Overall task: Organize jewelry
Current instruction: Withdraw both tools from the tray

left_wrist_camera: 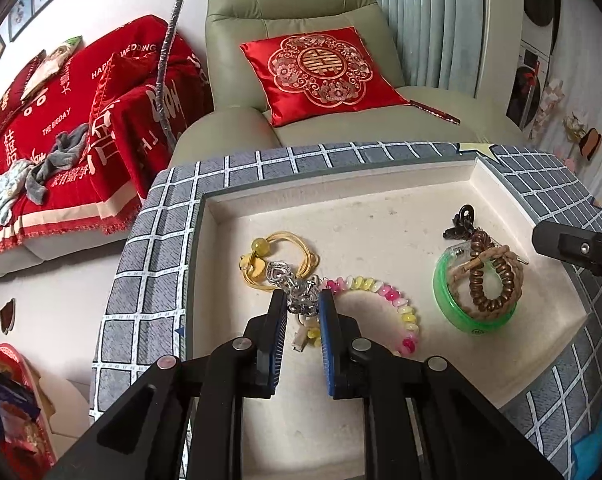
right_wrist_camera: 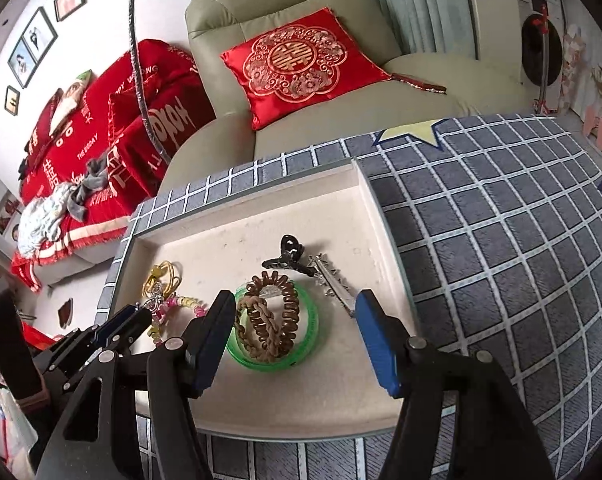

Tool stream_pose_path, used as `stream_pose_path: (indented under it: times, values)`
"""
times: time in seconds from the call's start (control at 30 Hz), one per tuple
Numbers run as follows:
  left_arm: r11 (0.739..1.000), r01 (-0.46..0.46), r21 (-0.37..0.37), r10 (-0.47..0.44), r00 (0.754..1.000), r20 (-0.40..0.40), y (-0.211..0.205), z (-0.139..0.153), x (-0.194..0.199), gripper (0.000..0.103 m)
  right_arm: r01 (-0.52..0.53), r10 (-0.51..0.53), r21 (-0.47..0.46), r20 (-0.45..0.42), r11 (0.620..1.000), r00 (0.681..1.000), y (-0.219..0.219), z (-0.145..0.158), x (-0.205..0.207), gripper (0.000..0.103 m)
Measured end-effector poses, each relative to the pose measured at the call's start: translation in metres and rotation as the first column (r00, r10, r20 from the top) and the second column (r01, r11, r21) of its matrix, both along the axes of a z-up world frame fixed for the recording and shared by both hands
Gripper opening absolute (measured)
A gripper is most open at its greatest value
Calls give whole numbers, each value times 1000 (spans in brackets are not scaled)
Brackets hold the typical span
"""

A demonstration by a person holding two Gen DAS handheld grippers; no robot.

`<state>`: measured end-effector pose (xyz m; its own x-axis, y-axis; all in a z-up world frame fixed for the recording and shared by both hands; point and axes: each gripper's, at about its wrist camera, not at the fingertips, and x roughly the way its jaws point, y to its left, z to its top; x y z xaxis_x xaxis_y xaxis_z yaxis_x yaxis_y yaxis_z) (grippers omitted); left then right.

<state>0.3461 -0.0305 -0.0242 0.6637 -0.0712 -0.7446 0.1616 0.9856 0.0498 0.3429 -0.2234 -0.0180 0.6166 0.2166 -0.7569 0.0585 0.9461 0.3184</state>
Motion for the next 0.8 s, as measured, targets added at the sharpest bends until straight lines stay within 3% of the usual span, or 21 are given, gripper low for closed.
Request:
stream_pose_path:
  times: [0.2,0.23,0.27,0.3,0.37,0.57,0.63,0.7,0.77,0.8]
  values:
    - [1000,-4,-4,5,1000,26,1,9,-2,31,5,-5,-1,6,1000,1000,-5,5,-5,66]
    - [1000,-6,-1,6,999,31,1,10,-3,37,6,-6,-3,8,1000,1000,-5,6,-6,66]
    - [1000,-12,5,12,999,36,1,12,-4,56,6,-6,-4,10,1000,1000,-6,7,-7,66]
    - [1000,-26,13,26,999,45,2,14,-4,103,5,-5,-5,12,1000,1000,-6,8,-8,66]
    - [998,-62,25,59,992,109,5,20,-10,103,6,-6,-5,14,1000,1000,-8,9,-9,66]
    - [998,-68,2,67,994,81,11,17,-10,103,0,0,-8,13,1000,1000,-8,9,-13,68]
    - [997,-74,3,74,994,78,14,16,-15,103,-3,4,-12,25,1000,1000,-6,10,-17,87]
    - [997,-77,9,76,994,82,15,16,-20,103,-3,4,-24,48,1000,999,-3,11,-23,89]
    - [997,-80,17,78,993,85,14,19,-27,103,-8,10,-36,66,999,998,0,13,-29,103]
    - [997,-79,19,77,993,85,14,20,-30,103,-9,13,-43,90,999,996,1,15,-34,103]
